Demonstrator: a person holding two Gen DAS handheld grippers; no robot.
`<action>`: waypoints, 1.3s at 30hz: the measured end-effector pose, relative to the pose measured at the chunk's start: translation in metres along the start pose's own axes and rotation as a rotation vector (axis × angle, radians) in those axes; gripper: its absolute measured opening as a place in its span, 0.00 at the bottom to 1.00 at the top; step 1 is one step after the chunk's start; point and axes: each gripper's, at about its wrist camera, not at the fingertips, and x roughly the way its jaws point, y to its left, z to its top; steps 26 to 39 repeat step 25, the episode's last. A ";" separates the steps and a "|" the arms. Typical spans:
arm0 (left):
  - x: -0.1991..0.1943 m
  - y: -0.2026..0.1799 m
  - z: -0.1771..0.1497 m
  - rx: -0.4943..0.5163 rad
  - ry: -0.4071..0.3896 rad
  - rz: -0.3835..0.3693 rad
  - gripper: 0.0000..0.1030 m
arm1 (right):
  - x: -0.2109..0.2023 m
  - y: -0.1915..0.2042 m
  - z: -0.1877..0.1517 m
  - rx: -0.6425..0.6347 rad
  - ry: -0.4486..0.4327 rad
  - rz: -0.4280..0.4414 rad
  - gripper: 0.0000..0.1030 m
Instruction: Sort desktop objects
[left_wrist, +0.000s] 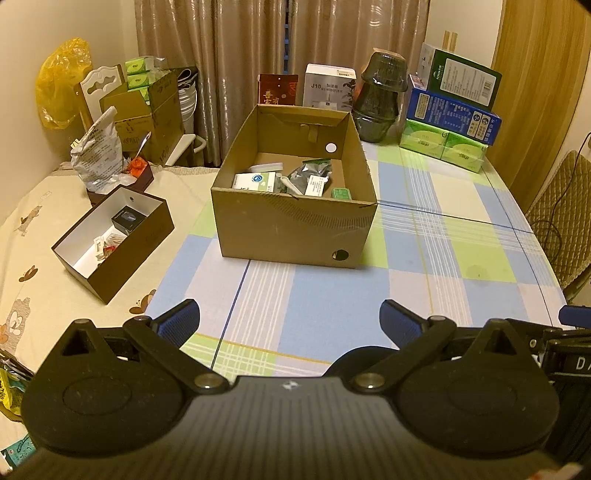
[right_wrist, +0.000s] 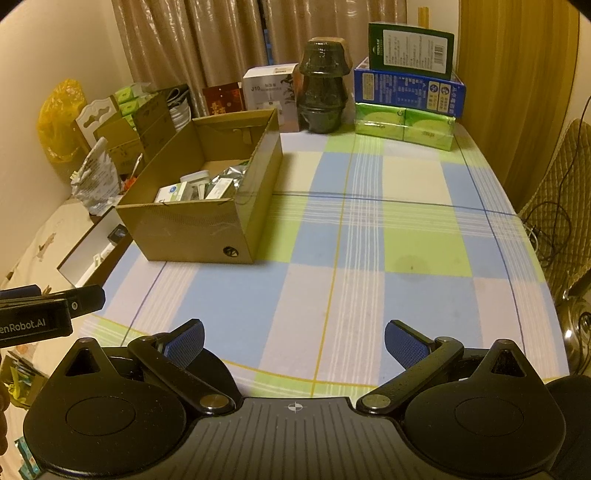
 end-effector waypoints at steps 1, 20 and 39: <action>0.001 0.000 -0.001 0.001 0.000 -0.001 0.99 | 0.000 0.000 -0.001 0.001 0.001 0.000 0.98; 0.004 0.002 -0.003 -0.001 0.003 -0.003 0.99 | 0.001 0.000 0.000 -0.002 0.001 -0.002 0.98; 0.001 0.003 -0.004 0.004 -0.019 -0.018 0.99 | 0.002 0.001 0.000 -0.005 0.001 -0.003 0.98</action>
